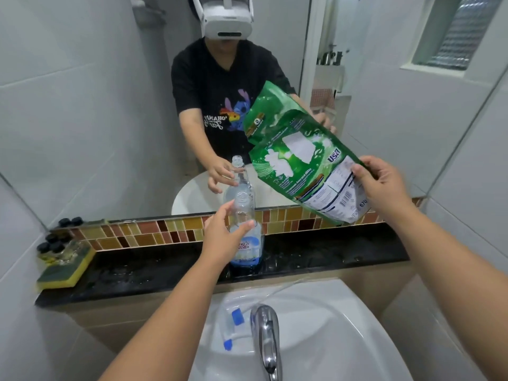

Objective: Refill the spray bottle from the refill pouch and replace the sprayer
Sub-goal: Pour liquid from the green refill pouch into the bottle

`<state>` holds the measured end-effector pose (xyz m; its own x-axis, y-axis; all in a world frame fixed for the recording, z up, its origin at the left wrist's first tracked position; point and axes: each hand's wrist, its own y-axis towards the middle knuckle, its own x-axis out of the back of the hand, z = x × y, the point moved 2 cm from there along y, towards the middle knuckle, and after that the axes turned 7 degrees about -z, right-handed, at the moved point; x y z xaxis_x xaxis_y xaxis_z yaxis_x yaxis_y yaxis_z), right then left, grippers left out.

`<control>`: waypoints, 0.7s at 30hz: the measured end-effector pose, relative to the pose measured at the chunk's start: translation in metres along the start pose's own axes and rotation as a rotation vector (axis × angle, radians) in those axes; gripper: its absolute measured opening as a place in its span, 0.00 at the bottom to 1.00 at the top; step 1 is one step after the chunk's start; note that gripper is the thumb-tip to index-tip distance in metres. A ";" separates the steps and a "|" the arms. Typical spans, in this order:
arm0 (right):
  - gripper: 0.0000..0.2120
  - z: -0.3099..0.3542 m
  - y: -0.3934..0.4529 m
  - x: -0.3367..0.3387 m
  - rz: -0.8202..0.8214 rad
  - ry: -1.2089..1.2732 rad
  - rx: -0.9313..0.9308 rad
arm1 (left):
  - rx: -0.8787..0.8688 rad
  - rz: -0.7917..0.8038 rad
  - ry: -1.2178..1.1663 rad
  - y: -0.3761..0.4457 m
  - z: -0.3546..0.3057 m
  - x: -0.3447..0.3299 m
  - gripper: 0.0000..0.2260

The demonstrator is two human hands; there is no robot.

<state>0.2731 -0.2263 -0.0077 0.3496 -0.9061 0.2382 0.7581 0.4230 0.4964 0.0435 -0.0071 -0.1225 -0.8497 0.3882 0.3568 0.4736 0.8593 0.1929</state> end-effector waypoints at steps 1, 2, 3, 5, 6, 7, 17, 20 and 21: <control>0.11 0.007 0.001 0.001 -0.003 -0.043 0.005 | -0.003 0.000 -0.002 0.000 -0.001 0.000 0.29; 0.11 0.014 0.003 0.002 -0.005 -0.085 0.012 | -0.002 0.004 -0.010 0.001 -0.002 0.001 0.28; 0.10 0.021 0.005 0.002 -0.004 -0.114 0.019 | -0.001 0.009 -0.017 0.002 -0.003 0.002 0.28; 0.09 0.033 0.011 0.001 0.013 -0.141 0.031 | 0.001 0.017 -0.019 0.004 -0.004 0.004 0.27; 0.09 0.037 0.014 0.000 0.025 -0.153 0.037 | 0.002 0.020 -0.014 0.005 -0.005 0.004 0.26; 0.09 0.041 0.016 -0.001 0.041 -0.166 0.046 | 0.001 0.024 -0.007 0.006 -0.006 0.005 0.26; 0.08 0.061 0.031 -0.012 0.158 -0.291 0.114 | -0.005 0.064 0.006 0.008 -0.006 0.005 0.23; 0.07 0.066 0.036 -0.015 0.169 -0.324 0.135 | 0.013 0.062 -0.021 0.008 -0.006 0.004 0.22; 0.08 0.069 0.037 -0.016 0.175 -0.341 0.147 | 0.016 0.061 -0.029 0.008 -0.006 0.004 0.22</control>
<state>0.2580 -0.1953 0.0643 0.2452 -0.7768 0.5801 0.6079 0.5893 0.5322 0.0454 -0.0010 -0.1143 -0.8260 0.4492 0.3406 0.5209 0.8391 0.1565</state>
